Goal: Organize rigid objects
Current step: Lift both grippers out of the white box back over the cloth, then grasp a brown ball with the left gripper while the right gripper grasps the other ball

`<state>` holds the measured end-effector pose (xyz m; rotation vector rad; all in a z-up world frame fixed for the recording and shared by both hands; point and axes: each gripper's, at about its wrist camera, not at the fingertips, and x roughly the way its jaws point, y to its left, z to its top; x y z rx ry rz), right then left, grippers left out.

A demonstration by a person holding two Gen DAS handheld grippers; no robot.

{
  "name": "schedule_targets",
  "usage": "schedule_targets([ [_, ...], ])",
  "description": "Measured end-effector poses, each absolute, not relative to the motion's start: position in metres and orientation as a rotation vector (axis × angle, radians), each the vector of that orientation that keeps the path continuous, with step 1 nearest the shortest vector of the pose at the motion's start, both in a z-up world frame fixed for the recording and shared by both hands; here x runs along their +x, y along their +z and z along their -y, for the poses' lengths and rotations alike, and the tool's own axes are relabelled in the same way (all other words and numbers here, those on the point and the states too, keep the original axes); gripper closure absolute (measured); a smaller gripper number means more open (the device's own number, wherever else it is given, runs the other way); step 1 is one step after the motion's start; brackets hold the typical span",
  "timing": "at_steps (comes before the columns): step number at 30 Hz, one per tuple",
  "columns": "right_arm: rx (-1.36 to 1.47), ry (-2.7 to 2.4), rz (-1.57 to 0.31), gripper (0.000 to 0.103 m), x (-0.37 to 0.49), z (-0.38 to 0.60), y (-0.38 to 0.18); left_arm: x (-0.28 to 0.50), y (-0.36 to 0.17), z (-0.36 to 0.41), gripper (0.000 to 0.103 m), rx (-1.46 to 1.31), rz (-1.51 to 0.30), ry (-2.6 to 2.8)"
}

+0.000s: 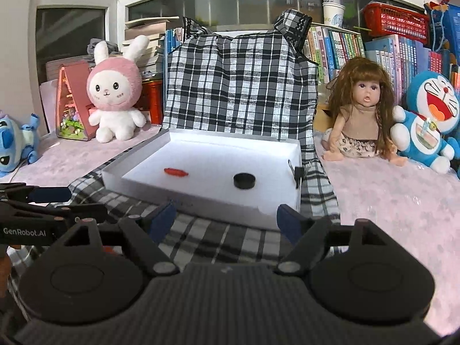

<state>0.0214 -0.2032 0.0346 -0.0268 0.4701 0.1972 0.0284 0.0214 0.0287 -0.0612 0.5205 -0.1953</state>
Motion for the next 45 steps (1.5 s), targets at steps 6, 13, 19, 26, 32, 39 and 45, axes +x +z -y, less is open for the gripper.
schedule_targets([
  [6, -0.031, 0.18, -0.426, 0.016, -0.01, 0.207, 0.021, -0.003, 0.017, -0.022, 0.043, 0.01, -0.485, -0.141],
  [13, -0.029, 0.144, -0.442, 0.023, -0.028, 0.222, 0.012, -0.019, 0.008, -0.027, 0.062, 0.051, -0.485, -0.094],
  [19, -0.061, 0.109, -0.457, 0.051, -0.036, 0.228, 0.005, -0.005, 0.0, -0.035, 0.084, 0.025, -0.548, -0.088],
  [26, -0.102, 0.087, -0.498, 0.065, -0.034, 0.227, -0.004, 0.006, -0.004, -0.034, 0.084, 0.025, -0.548, -0.08],
  [32, -0.054, 0.088, -0.521, 0.065, -0.026, 0.228, -0.008, 0.015, -0.009, -0.03, 0.082, 0.033, -0.547, -0.07],
  [39, -0.048, 0.093, -0.535, 0.066, -0.02, 0.225, -0.013, 0.021, -0.009, -0.028, 0.082, 0.025, -0.534, -0.082],
  [45, -0.054, 0.097, -0.542, 0.066, -0.017, 0.221, -0.016, 0.028, -0.01, -0.026, 0.082, 0.016, -0.529, -0.091],
])
